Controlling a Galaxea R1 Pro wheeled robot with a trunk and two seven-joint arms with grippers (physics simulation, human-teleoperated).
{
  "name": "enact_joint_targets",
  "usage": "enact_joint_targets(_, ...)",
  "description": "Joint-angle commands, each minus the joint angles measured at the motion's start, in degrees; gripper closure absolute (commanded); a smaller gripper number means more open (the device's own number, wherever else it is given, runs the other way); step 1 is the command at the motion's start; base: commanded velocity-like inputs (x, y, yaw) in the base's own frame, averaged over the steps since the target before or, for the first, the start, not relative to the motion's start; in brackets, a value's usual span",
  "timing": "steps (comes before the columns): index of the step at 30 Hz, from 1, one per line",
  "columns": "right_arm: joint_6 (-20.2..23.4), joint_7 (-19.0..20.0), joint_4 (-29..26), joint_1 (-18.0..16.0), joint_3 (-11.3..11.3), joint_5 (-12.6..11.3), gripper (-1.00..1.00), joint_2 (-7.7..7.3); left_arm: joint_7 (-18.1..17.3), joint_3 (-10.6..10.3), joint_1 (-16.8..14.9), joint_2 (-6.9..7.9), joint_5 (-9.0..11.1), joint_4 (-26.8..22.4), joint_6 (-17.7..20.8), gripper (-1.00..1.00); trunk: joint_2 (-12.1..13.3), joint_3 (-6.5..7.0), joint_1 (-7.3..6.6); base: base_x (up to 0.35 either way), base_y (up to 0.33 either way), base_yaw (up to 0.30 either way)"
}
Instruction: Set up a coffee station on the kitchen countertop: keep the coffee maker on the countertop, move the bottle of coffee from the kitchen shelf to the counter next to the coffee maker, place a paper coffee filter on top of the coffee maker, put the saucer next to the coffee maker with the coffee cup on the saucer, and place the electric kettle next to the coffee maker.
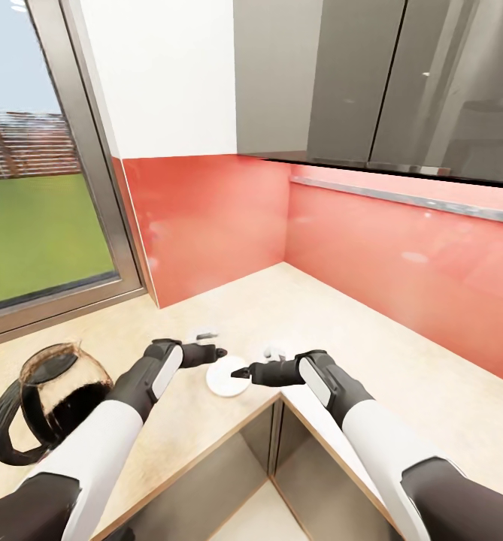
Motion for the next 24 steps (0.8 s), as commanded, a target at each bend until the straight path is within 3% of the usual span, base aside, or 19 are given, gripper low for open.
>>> enact_joint_targets(1,0.19,0.08,-0.02,0.06,0.09,-0.03,-1.00,-0.02,-0.22,0.04,0.07,0.07,-0.15,-0.01,0.30,-1.00,-0.13,-0.12,0.04,0.000,0.000,0.000)
enact_joint_targets(3,0.19,0.08,-0.02,0.27,0.09,-0.03,-1.00,-0.01,-0.31,0.24,0.20,0.15,-0.12,0.69,0.42,-1.00,-0.13,-0.12,0.04,0.000,0.000,0.000)
enact_joint_targets(5,0.14,0.08,-0.05,0.82,0.09,-0.03,-1.00,-0.05,-2.69,2.79,0.20,0.32,1.87,5.03,0.32,-1.00,-0.13,-0.12,0.04,0.000,0.000,0.000)
enact_joint_targets(8,0.11,0.10,-0.10,1.29,0.14,-0.03,-1.00,-0.04,-6.69,4.37,0.20,1.39,3.03,8.13,0.22,-1.00,-0.13,-0.12,0.04,0.000,0.000,0.000)
enact_joint_targets(12,0.10,1.67,-0.06,1.66,0.17,-0.01,-1.00,-0.03,-9.49,4.84,0.20,2.81,3.40,9.04,0.23,-1.00,-0.13,-0.12,0.04,0.000,0.000,0.000)
enact_joint_targets(16,0.10,6.92,-0.03,2.20,1.17,0.25,-1.00,-0.20,-10.49,4.94,0.20,4.12,3.55,9.24,0.20,-1.00,-0.13,-0.12,0.04,0.000,0.000,0.000)
enact_joint_targets(19,0.05,8.10,-0.02,2.33,3.10,0.33,-1.00,-0.31,-10.64,4.97,0.20,4.43,3.49,9.17,0.10,-1.00,-0.13,-0.12,0.04,0.000,0.000,0.000)
enact_joint_targets(24,0.02,8.39,-0.02,2.36,3.92,0.47,-1.00,-0.35,-10.66,5.03,0.20,4.65,3.46,8.67,0.07,-1.00,-0.13,-0.12,0.04,0.000,0.000,0.000)
